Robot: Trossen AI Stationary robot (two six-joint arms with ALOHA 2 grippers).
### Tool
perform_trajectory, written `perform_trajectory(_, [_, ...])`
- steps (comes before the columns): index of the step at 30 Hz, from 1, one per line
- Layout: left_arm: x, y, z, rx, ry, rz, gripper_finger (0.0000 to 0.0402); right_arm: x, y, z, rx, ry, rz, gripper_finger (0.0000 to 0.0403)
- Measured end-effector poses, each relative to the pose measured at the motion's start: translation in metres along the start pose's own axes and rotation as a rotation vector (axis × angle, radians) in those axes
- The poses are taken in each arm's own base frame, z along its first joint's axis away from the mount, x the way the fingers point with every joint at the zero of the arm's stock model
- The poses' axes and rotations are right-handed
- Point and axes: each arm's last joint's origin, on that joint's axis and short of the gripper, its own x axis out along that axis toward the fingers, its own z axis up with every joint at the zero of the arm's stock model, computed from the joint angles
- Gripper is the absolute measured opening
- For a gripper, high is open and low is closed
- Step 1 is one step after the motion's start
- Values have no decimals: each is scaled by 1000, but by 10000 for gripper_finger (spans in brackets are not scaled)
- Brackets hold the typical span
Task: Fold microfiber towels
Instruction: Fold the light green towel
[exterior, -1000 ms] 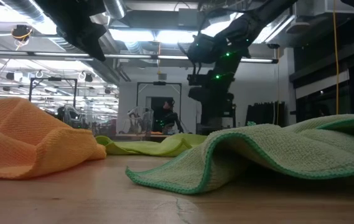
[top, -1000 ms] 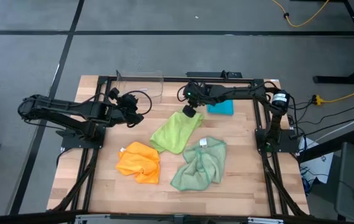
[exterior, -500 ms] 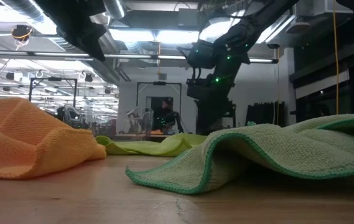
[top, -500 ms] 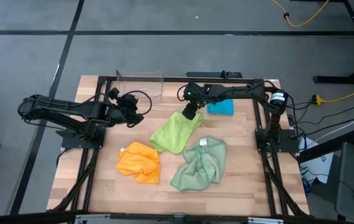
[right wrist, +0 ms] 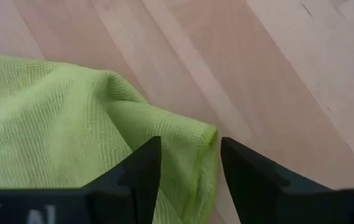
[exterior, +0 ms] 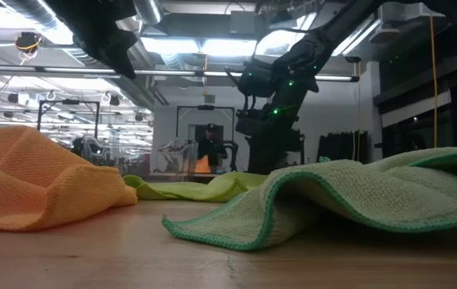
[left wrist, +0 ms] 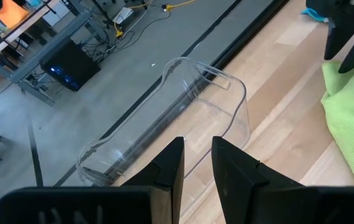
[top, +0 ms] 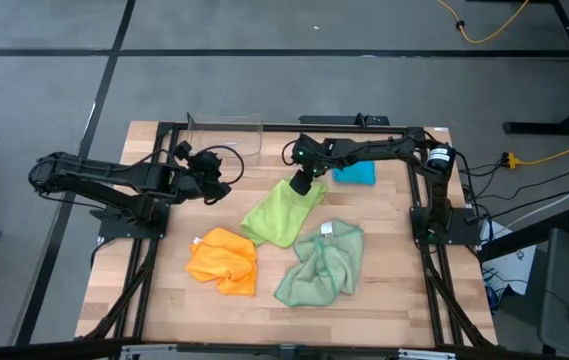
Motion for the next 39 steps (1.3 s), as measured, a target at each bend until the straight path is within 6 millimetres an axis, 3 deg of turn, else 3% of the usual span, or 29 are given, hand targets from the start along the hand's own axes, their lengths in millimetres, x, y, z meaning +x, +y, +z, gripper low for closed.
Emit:
perform_trajectory(16, [0, 0, 0, 0, 0, 0, 74, 0, 3, -1, 26, 15, 45, 78])
perform_trajectory(24, [0, 0, 0, -1, 1, 0, 74, 8, 4, -4, 8, 34, 35, 8])
perform_trajectory(30, [0, 0, 0, -1, 0, 0, 74, 3, 4, 4, -63, -23, 15, 4])
perform_trajectory(39, [0, 0, 0, -1, 1, 0, 74, -19, 4, 37, -52, -200, -101, 3])
